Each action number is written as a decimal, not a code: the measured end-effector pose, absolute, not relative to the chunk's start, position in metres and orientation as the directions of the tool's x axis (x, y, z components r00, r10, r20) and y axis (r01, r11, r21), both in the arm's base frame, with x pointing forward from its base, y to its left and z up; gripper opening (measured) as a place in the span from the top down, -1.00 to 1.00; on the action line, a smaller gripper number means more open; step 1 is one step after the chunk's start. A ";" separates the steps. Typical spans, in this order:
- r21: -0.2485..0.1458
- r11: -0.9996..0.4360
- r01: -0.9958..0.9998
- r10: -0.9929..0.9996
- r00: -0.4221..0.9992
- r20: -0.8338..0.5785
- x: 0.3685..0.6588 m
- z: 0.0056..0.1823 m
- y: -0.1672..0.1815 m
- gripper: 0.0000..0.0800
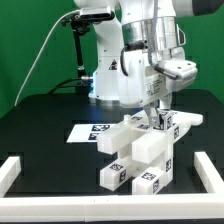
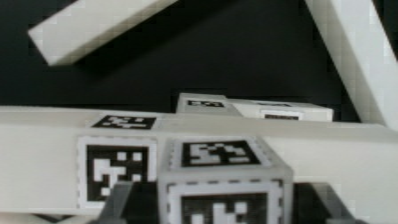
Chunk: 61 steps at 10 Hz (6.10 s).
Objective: Assemble chair
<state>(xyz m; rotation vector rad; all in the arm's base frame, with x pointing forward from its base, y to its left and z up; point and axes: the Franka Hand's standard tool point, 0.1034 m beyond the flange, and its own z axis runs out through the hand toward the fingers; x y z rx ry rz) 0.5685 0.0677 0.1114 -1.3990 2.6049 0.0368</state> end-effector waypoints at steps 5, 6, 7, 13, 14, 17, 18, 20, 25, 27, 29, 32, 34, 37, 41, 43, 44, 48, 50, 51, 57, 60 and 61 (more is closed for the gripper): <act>-0.021 0.701 -0.713 -0.696 -0.677 -0.240 0.576 0.110 0.068 0.29; -0.027 0.705 -0.709 -0.691 -0.678 -0.248 0.577 0.110 0.070 0.29; -0.026 0.714 -0.700 -0.682 -0.686 -0.256 0.577 0.110 0.073 0.29; -0.053 0.664 -0.746 -0.728 -0.629 -0.271 0.578 0.117 0.080 -0.46; -0.062 0.650 -0.758 -0.738 -0.609 -0.293 0.578 0.131 0.081 -0.59; -0.071 0.638 -0.767 -0.742 -0.586 -0.326 0.573 0.154 0.078 -0.62; -0.070 0.637 -0.768 -0.743 -0.587 -0.321 0.573 0.151 0.078 -0.62; -0.069 0.637 -0.768 -0.743 -0.587 -0.320 0.573 0.151 0.078 -0.62; -0.074 0.588 -0.805 -0.778 -0.539 -0.321 0.568 0.153 0.080 -0.62; -0.090 0.441 -0.893 -0.858 -0.390 -0.334 0.557 0.170 0.086 -0.62; -0.105 0.373 -0.922 -0.890 -0.323 -0.322 0.553 0.169 0.091 -0.62; -0.161 0.203 -0.966 -0.944 -0.149 -0.294 0.553 0.167 0.090 -0.62; -0.210 -0.062 -0.976 -0.972 0.107 -0.209 0.539 0.164 0.093 -0.62; -0.244 -0.472 -0.847 -0.857 0.506 -0.098 0.508 0.163 0.094 -0.62; -0.258 -0.661 -0.705 -0.731 0.682 0.010 0.505 0.160 0.101 -0.62; -0.248 -0.805 -0.539 -0.570 0.818 0.073 0.505 0.159 0.097 -0.62; -0.220 -0.899 -0.380 -0.415 0.899 0.142 0.503 0.155 0.081 -0.62; -0.047 -0.998 0.050 0.033 0.949 0.313 0.504 0.142 0.062 -0.62; -0.012 -0.989 0.147 0.136 0.942 0.308 0.504 0.141 0.062 -0.62; -0.016 -0.991 0.133 0.121 0.944 0.307 0.504 0.141 0.062 -0.62; -0.060 -0.978 0.197 0.173 0.944 0.281 0.459 0.145 0.032 -0.62; -0.050 -0.977 0.206 0.184 0.942 0.281 0.456 0.143 0.028 -0.62; -0.042 -0.978 0.204 0.185 0.944 0.272 0.445 0.137 0.022 -0.62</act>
Offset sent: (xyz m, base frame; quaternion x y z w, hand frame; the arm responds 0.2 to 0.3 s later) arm 0.0035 -0.0096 -0.0044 -0.0139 0.0208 0.2355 0.9715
